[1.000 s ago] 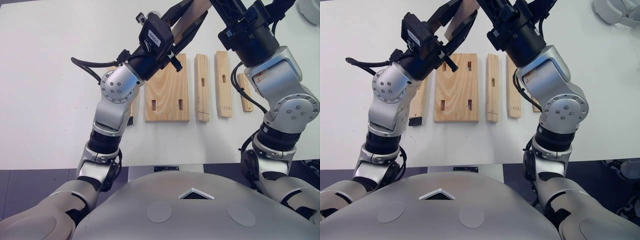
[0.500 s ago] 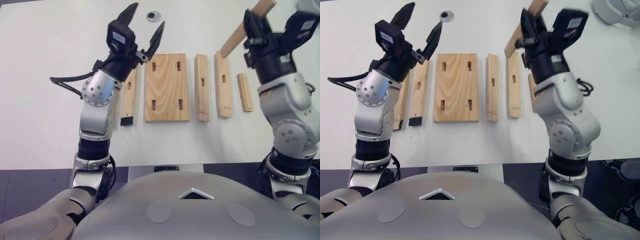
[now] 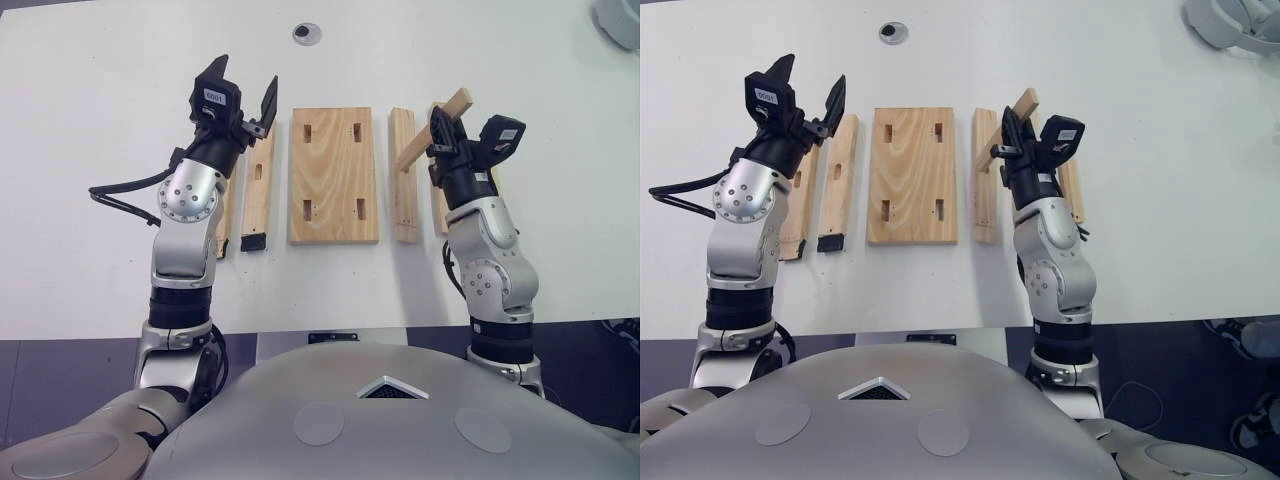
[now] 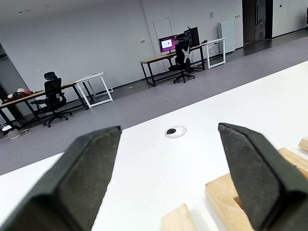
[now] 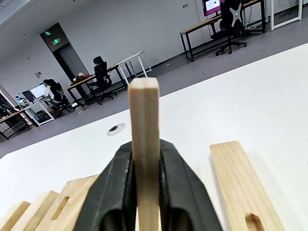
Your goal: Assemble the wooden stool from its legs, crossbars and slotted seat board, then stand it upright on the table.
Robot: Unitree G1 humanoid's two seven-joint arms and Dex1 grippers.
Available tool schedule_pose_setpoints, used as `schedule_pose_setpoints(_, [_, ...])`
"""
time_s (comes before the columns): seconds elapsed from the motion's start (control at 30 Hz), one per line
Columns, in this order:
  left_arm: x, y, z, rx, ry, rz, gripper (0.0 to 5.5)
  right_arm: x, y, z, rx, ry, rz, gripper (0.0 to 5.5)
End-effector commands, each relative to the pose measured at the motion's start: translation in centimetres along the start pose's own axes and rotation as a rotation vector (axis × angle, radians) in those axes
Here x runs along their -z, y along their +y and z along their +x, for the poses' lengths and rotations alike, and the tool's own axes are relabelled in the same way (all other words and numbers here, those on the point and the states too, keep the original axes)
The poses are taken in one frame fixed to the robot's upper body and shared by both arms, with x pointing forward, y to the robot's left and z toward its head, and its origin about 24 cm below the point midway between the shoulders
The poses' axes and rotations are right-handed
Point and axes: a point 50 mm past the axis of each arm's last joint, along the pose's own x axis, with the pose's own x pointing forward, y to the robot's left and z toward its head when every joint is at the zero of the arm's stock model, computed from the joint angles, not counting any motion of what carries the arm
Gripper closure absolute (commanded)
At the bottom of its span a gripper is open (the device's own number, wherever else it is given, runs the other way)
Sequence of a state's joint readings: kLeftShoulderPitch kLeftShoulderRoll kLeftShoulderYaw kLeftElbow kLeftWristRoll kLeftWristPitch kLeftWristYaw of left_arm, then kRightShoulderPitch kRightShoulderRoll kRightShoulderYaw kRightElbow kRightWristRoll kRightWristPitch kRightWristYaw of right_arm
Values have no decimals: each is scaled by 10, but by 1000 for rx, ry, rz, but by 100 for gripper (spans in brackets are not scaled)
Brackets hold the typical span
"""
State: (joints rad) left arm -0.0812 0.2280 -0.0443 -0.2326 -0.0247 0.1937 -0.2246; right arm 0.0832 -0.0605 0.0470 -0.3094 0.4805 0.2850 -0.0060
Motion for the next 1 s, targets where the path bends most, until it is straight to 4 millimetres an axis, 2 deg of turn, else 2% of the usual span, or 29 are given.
schedule_pose_setpoints(0.03, [4, -4, 2, 20, 33, 0, 180, 8, -6, 0, 32, -8, -43, 508])
schedule_pose_setpoints(0.33, [4, -5, 2, 11, 33, -10, 180, 15, -11, -6, 26, 13, -219, 508])
schedule_pose_setpoints(0.53, [2, -3, 2, 6, 23, -10, 180, 28, -27, -11, 54, 52, -366, 508])
schedule_pose_setpoints(0.63, [1, -2, 3, 0, 17, -4, 180, 42, -28, -19, 53, 79, -356, 508])
schedule_pose_setpoints(0.77, [0, -1, 3, -6, 11, 1, 180, 63, -46, -37, 70, 126, -302, 508])
schedule_pose_setpoints(1.0, [0, -1, 4, -11, 7, 2, 180, 70, -56, -39, 69, 173, -315, 508])
